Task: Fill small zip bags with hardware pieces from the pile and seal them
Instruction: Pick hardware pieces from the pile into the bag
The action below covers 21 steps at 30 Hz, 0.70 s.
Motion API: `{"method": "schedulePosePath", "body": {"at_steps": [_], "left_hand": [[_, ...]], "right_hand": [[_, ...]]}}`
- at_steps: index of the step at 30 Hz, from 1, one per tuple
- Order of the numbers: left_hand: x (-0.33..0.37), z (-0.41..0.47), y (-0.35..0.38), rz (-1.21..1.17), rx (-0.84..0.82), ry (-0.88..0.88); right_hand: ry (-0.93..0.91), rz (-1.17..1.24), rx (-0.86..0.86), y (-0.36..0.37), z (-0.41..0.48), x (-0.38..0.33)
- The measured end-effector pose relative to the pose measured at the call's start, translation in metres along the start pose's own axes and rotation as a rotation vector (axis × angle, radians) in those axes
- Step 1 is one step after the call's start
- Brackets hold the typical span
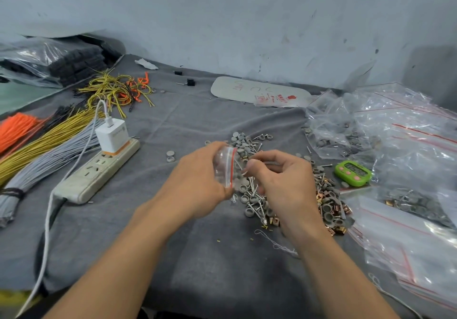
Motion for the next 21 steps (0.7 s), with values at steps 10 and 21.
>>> {"method": "schedulePosePath", "body": {"at_steps": [10, 21], "left_hand": [[-0.003, 0.004, -0.001, -0.099, 0.001, -0.008], [-0.013, 0.003, -0.039, -0.898, 0.299, -0.079]], "right_hand": [[0.061, 0.072, -0.098, 0.003, 0.002, 0.002], [0.116, -1.033, -0.191, -0.003, 0.013, 0.023]]}}
Point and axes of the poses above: each hand's wrist, its own z-axis towards the middle knuckle, its own y-axis out of the palm, x = y × z, the point moved 5 cm from there along z, towards the middle knuckle, and after that the axes turned 11 degrees about z, right-handed, at the moved point
